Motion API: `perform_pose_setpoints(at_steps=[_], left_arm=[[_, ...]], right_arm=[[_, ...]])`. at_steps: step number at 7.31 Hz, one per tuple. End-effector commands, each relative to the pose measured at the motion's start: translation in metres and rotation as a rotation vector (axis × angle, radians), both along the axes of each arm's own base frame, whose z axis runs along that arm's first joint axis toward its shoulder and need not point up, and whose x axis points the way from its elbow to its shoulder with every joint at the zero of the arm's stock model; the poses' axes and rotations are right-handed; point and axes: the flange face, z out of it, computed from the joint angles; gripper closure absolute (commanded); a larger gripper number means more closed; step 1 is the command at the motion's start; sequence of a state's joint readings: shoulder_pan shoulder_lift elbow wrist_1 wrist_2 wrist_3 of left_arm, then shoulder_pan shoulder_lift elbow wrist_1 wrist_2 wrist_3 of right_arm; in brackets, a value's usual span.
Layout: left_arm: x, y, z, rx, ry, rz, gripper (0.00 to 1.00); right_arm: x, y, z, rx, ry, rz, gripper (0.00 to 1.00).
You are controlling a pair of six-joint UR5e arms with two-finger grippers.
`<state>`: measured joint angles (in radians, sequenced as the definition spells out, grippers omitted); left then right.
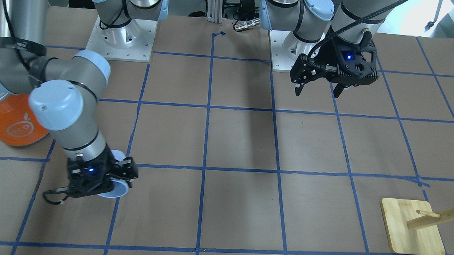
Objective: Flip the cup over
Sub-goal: 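Carry the cup with the right gripper toward the left gripper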
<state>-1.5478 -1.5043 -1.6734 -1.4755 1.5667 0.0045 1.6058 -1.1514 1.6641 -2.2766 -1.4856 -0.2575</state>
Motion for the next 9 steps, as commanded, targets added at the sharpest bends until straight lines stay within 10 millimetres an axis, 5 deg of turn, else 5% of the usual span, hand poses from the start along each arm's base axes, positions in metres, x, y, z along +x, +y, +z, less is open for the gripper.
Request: perform_pose_setpoints(at_steps=[1, 4, 9], left_arm=[[0.001, -0.001, 0.000, -0.005, -0.003, -0.001, 0.00], [0.002, -0.003, 0.002, -0.016, -0.002, -0.008, 0.00], [0.013, -0.008, 0.000, -0.028, -0.004, 0.028, 0.00]], right_arm=[[0.112, 0.037, -0.013, 0.006, -0.022, 0.295, 0.96], [0.187, 0.063, -0.025, -0.131, 0.037, 0.719, 0.99], [0.238, 0.089, -0.057, -0.157, 0.112, 1.229, 0.98]])
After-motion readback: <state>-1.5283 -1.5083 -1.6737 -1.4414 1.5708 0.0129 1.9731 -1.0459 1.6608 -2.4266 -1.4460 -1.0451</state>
